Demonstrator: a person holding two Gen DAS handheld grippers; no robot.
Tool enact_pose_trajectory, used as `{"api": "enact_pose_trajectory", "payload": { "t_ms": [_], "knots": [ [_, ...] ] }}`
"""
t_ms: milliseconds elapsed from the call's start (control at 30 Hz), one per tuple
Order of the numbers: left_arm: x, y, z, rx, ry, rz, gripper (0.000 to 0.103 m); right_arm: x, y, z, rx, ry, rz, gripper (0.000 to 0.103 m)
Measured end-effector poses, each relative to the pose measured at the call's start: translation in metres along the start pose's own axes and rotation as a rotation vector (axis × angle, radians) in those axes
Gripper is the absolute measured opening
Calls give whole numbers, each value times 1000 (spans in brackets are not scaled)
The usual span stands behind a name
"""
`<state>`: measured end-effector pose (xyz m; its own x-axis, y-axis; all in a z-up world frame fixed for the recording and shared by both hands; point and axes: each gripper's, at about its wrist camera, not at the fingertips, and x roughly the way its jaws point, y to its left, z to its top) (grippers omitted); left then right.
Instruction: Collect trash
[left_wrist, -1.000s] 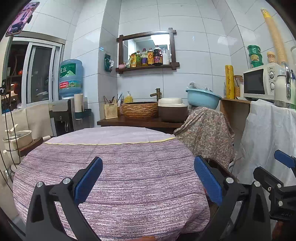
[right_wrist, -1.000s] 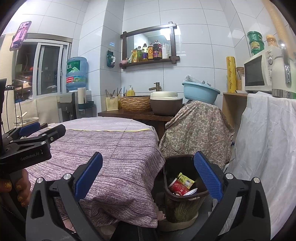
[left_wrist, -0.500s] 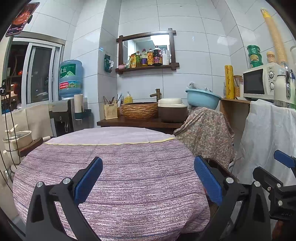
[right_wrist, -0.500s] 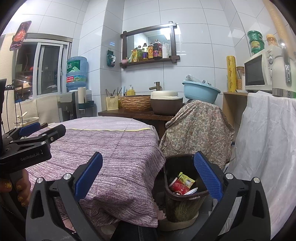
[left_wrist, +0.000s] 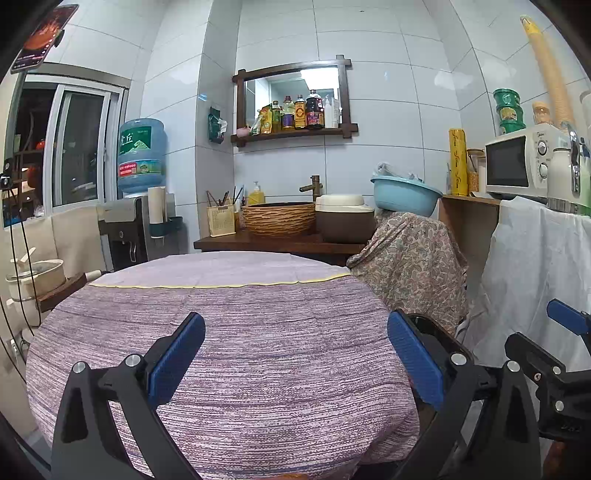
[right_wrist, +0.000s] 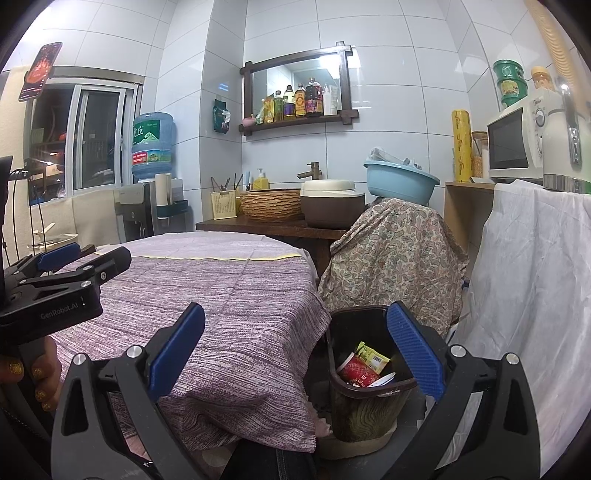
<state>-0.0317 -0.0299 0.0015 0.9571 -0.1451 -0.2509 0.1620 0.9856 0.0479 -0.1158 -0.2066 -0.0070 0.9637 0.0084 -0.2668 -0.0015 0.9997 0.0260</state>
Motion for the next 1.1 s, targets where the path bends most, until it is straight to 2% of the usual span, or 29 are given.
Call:
{"api": "enact_pose_trajectory", "payload": {
  "t_ms": [1100],
  "knots": [
    [0,1,-1,1,1,0,98,0,3,0,4,3,3,97]
  ]
}}
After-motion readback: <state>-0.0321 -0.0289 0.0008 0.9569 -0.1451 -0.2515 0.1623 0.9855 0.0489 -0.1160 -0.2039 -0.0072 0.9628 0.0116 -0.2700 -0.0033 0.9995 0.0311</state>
